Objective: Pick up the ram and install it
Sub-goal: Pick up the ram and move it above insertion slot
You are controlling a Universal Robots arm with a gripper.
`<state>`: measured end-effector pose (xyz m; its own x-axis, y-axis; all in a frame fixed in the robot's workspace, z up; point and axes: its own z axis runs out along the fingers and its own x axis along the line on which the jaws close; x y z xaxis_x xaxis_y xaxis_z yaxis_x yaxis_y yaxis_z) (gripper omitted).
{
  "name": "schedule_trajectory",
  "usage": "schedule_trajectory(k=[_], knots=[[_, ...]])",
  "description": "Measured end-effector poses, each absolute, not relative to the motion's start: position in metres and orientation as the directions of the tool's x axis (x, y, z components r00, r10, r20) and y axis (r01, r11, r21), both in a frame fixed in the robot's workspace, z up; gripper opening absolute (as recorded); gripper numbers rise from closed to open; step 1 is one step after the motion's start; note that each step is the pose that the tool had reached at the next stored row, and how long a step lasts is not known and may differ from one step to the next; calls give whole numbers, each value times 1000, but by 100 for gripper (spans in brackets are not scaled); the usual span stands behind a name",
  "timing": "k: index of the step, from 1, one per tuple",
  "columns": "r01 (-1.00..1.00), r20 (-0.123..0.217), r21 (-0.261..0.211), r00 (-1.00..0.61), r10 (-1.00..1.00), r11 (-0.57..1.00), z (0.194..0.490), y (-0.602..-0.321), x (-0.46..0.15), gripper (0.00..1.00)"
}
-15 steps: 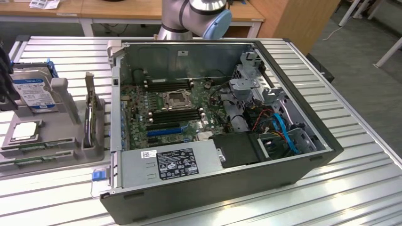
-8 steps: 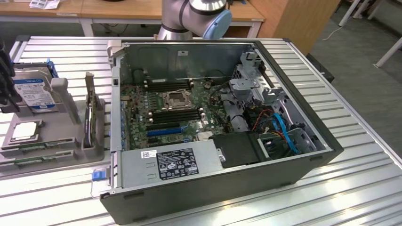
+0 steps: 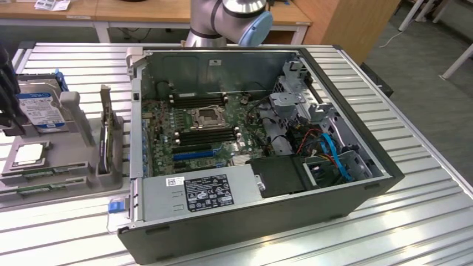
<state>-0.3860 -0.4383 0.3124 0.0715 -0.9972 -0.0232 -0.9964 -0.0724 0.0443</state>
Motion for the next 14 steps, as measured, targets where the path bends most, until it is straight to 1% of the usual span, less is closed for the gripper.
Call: schedule_trajectory(k=[14], knots=[[-996, -23, 44, 72, -997, -73, 296, -438, -386, 31]])
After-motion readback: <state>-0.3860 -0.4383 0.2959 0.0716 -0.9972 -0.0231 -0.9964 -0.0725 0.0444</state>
